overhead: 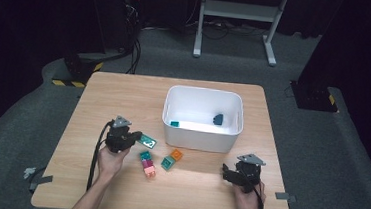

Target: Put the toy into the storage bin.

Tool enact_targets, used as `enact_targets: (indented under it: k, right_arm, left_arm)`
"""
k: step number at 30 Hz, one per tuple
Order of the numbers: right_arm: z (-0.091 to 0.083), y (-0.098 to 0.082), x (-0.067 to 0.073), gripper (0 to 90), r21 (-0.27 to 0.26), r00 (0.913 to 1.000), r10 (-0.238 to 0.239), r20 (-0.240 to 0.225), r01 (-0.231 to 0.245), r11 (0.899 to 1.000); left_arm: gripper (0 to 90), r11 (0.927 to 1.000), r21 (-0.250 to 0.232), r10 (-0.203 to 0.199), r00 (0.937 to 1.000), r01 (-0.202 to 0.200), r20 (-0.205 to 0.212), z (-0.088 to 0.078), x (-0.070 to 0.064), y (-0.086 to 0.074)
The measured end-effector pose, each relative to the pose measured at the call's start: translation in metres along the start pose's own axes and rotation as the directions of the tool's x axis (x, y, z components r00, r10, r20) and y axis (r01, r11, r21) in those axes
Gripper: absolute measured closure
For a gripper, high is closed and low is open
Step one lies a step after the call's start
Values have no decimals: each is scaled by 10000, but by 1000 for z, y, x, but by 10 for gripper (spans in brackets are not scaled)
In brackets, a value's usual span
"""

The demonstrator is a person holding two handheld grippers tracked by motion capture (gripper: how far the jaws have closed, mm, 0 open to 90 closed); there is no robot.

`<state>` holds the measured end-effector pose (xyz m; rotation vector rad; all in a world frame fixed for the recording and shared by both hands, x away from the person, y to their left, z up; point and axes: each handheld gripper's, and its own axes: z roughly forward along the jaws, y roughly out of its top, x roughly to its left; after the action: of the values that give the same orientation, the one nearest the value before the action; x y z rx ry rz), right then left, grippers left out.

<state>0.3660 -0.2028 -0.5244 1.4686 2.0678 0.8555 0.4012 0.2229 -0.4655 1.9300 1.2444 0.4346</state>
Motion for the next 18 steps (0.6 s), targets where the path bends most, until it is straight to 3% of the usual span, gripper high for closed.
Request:
enact_targets:
  k: [7, 18]
  right_arm:
    - [0, 0, 0, 173, 1, 10000, 5, 2, -5, 10000]
    - [0, 0, 0, 173, -2, 10000, -8, 2, 8, 10000]
  left_arm:
    - [875, 9993, -163, 350, 9987, -344, 374, -13, -7, 21]
    - [874, 9979, -341, 589, 9935, -558, 976, -29, -16, 54]
